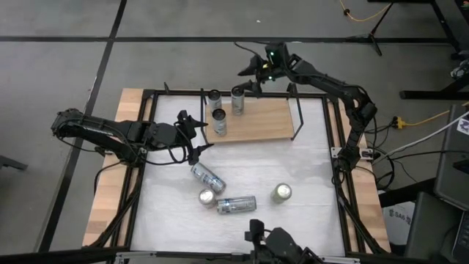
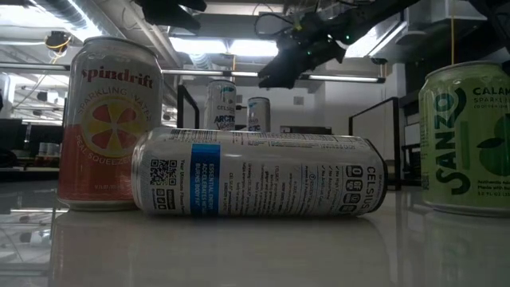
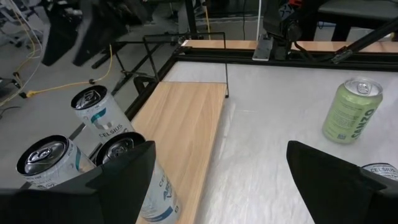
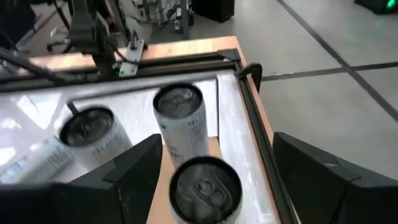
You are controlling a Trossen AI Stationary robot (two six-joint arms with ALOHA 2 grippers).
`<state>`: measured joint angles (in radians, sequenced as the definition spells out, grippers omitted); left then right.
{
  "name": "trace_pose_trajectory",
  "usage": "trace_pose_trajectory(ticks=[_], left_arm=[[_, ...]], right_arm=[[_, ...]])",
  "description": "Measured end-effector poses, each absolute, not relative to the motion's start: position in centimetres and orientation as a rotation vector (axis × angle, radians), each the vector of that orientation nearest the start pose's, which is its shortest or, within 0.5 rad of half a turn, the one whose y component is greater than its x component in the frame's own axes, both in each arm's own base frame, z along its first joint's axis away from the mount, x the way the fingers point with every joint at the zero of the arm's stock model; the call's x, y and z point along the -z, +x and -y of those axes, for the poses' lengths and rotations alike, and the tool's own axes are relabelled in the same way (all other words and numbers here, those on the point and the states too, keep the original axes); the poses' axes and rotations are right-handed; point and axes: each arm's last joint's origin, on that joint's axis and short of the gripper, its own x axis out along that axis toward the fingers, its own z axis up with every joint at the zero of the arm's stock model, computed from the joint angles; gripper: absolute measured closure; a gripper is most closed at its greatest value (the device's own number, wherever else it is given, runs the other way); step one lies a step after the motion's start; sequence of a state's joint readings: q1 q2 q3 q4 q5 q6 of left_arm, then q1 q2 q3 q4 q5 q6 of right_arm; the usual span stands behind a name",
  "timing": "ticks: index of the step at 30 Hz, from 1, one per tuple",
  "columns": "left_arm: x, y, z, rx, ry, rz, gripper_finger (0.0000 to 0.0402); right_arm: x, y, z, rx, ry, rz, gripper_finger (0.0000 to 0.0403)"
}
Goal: Place canned beverage on shelf
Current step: Put the white-blue soda can on the shelf
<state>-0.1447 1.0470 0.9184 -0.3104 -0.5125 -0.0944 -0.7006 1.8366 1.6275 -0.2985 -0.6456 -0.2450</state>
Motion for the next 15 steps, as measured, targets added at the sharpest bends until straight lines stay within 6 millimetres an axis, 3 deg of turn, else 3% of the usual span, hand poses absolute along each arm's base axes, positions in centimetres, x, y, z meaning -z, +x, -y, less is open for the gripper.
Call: trace_pose_trajectory(ticks=[4, 8, 15], left_arm=[[-32.1, 22.2, 1.8, -0.381, 0.051, -0.4, 0.0047], [-32.0, 22.2, 1.8, -0.381, 0.052, -0.404, 0.0047], [-32.0, 22.2, 1.8, -0.381, 0.052, -0.405, 0.0047]], right_arm=[[-33.0, 33.8, 25.3, 0.023, 0.139, -0.384, 0.0107], [-33.0, 35.2, 23.6, 0.067, 0.119, -0.406, 0.0107], [-32.7, 37.6, 20.0, 0.329, -0.003, -0.509, 0.0107]])
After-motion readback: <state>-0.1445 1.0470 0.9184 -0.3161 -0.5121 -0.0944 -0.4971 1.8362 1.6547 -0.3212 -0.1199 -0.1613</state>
